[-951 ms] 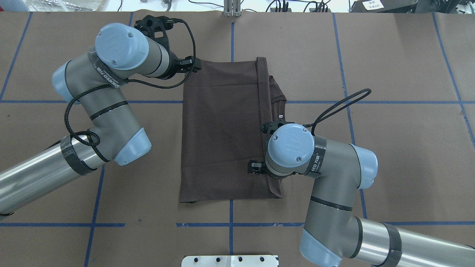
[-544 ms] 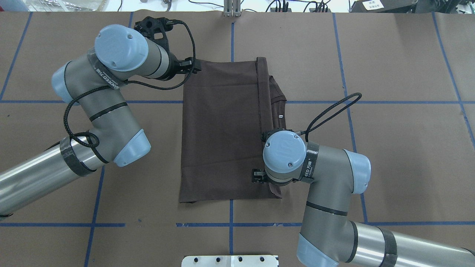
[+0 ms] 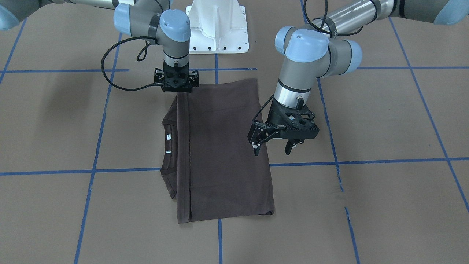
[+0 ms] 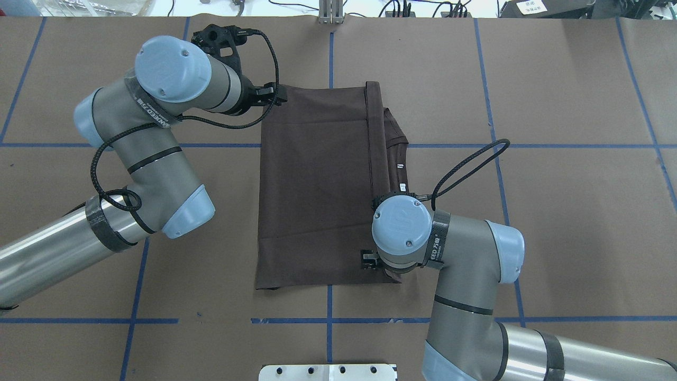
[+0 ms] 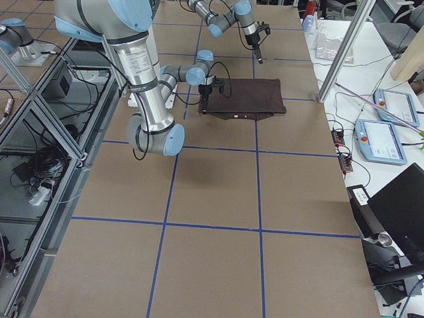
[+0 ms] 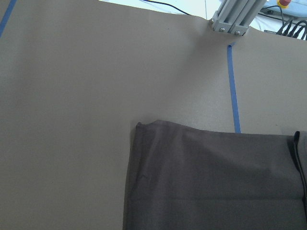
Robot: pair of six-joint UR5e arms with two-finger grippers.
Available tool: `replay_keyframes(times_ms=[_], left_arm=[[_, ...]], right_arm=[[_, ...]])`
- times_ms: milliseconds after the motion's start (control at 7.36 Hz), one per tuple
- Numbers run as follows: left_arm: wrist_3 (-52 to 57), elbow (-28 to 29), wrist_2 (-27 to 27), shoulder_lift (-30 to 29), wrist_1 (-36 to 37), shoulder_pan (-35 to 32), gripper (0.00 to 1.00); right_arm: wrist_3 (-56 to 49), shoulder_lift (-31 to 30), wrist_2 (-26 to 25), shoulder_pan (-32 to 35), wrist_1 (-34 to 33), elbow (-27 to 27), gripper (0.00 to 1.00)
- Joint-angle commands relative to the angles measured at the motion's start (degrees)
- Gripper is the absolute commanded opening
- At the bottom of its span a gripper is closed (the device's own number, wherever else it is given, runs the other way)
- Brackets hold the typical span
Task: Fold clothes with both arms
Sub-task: 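Grasp the side edge with the right gripper and lift it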
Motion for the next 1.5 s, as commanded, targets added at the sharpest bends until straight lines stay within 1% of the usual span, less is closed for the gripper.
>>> replay_keyframes(times_ms=[0,136,680,1087,1359], left_arm=[[0.02,-0.06,-0.09,0.0,-0.11,-0.04,1.0],[0.02,-0.06,-0.09,0.0,-0.19,-0.04,1.0],[-0.07,-0.15,-0.09,0.0,-0.37,0.05,1.0],[-0.07,-0.32,-0.18,-0.09,-0.37,-0.04,1.0],[-0.07,-0.94,-0.18,-0.09,-0.11,0.14,1.0]], right_arm=[[-0.02,-0.42,0.08,-0.19,-0.08,-0.11,1.0],[-0.02,-0.68,0.09,-0.19,-0.08,-0.2,1.0],[-1.59,-0.6,0.09,0.07,-3.93,0.5,1.0],[-2.47,-0.86,0.09,1.47,-5.79,1.03,1.0],[-3.44,-5.67,0.0,2.0,-7.29,4.96,1.0]])
